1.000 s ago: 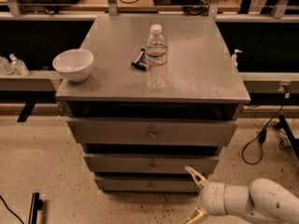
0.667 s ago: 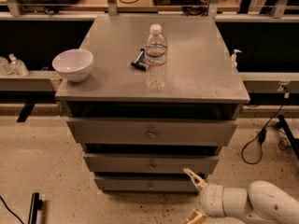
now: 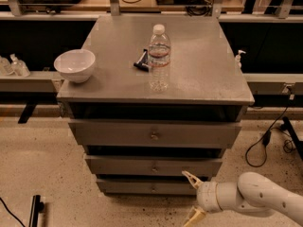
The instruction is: Open bottom drawer
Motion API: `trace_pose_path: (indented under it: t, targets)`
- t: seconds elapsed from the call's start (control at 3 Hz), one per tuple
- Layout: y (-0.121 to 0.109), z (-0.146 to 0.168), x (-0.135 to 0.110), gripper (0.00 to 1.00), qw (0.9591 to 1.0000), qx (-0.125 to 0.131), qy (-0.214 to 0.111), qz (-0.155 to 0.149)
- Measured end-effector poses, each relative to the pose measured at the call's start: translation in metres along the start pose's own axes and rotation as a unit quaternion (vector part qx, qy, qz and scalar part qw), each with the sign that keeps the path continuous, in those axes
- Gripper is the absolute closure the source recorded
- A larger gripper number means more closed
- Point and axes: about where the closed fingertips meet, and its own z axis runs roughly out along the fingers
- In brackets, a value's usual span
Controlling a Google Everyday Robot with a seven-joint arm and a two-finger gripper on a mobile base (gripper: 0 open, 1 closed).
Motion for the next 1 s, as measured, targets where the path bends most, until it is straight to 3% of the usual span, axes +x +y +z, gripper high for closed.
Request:
trace_pose_path:
  t: [0.33, 1.0]
  targets:
    - [-0.003, 0.020, 0.044, 0.00, 0.9997, -0.022, 0.007, -0.001]
    - [0.007, 0.050, 0.130, 0.00, 0.9988, -0.031, 0.024, 0.028]
